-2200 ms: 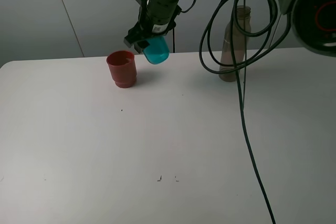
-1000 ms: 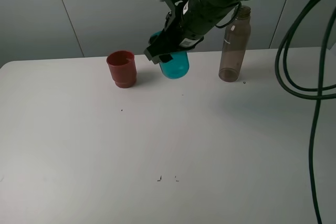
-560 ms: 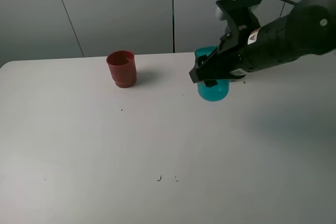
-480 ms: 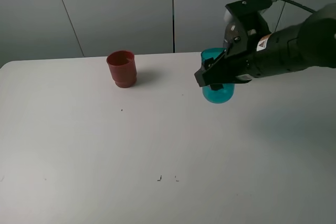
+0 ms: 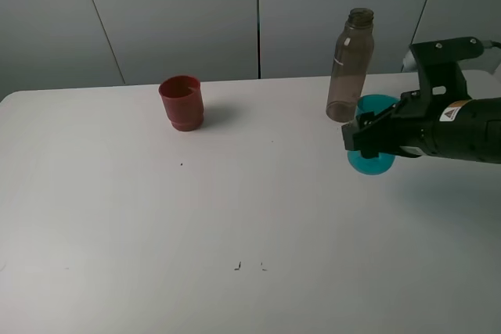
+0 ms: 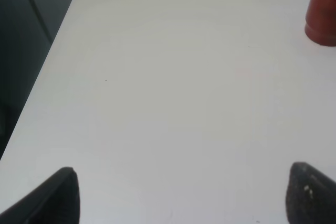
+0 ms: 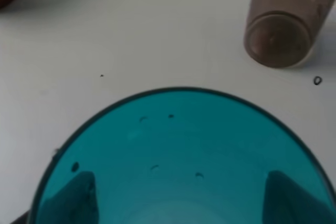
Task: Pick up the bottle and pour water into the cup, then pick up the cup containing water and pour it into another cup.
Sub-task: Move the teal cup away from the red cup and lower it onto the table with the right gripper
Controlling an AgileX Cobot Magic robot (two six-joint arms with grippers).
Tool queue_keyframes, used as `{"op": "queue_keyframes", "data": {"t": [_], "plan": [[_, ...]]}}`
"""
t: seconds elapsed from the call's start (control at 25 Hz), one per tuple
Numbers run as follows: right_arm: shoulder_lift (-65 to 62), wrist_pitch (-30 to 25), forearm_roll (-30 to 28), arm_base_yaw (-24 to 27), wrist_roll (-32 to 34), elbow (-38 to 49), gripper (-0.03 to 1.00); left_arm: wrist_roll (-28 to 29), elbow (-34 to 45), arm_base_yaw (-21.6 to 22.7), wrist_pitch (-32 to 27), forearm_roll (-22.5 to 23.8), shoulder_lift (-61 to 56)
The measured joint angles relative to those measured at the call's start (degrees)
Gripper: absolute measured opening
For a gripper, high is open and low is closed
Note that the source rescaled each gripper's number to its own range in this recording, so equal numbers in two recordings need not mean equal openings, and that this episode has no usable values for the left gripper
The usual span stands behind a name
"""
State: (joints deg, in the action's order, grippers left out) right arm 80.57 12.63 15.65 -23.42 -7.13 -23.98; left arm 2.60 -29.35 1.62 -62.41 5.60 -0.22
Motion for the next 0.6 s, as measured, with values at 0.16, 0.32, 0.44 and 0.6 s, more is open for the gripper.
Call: {"op": "queue_keyframes", "data": {"t": [0.16, 0.32, 0.44, 0.6], "plan": [[0.3, 5.2, 0.1, 2.7, 0.0, 1.4, 0.05, 0.0, 0.0, 0.0, 0.0, 0.0, 0.0], [4.2, 11.9, 0.3, 4.2, 0.0, 1.4, 0.05, 0.0, 0.0, 0.0, 0.0, 0.0, 0.0], [9.0, 17.0, 0.3, 4.2, -0.1, 1.8, 0.05, 0.0, 0.0, 0.0, 0.0, 0.0, 0.0], [15.9, 24.9, 0.3, 4.2, -0.1, 1.9, 0.05, 0.0, 0.0, 0.0, 0.0, 0.0, 0.0]]}}
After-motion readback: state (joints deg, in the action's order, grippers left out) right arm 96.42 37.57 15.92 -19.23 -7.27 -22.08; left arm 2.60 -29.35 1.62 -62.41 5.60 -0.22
